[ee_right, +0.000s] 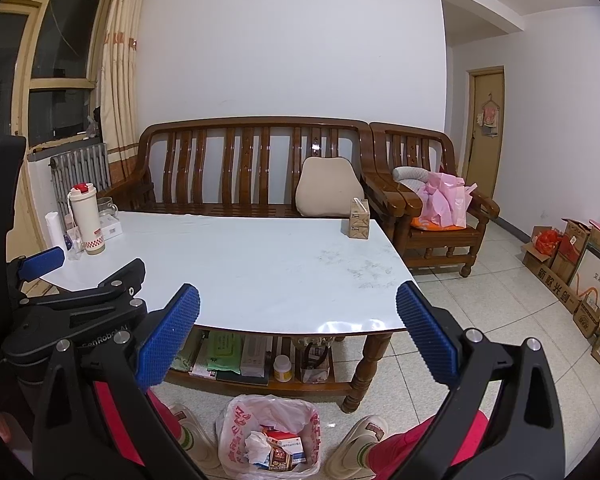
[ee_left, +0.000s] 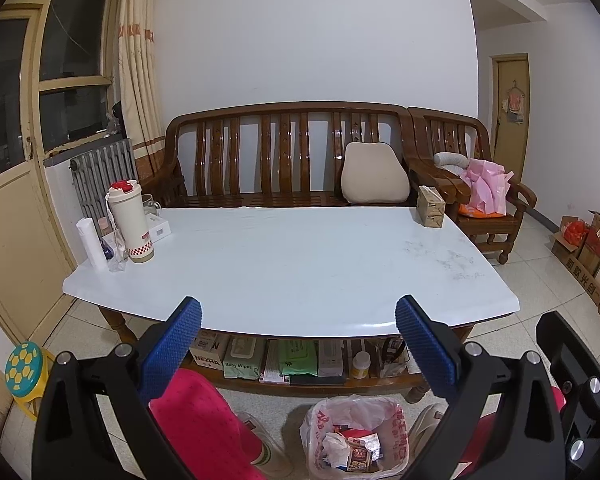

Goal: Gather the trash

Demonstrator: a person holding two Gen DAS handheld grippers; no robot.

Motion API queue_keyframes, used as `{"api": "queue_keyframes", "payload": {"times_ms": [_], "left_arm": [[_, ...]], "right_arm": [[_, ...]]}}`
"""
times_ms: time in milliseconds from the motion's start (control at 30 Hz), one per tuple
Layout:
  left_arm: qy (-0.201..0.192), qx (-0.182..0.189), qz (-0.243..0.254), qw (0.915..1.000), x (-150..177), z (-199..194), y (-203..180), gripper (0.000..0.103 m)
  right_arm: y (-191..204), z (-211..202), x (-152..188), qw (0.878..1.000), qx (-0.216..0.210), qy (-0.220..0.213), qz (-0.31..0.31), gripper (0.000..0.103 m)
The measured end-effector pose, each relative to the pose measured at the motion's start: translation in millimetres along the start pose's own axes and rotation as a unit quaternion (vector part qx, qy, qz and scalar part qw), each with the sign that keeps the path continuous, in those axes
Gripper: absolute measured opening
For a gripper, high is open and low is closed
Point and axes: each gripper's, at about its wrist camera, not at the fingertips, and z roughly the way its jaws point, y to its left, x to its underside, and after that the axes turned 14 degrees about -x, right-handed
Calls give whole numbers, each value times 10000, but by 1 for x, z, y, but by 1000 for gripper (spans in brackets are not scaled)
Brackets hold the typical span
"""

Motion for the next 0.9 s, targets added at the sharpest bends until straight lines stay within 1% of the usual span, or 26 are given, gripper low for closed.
{"api": "queue_keyframes", "payload": {"times_ms": [333,533,700,900], "left_arm": [[14,4,54,10000,1,2,1,95],[17,97,114,9999,0,7,5,95],[-23,34,115,9999,1,6,6,95],[97,103,161,9998,-1,10,6,95]], "right_arm": [[-3,1,0,10000,19,9,-18,96],[-6,2,1,10000,7,19,-9,96],[-6,3,0,10000,-2,24,-11,96],[-6,4,1,10000,0,34,-16,96]]}}
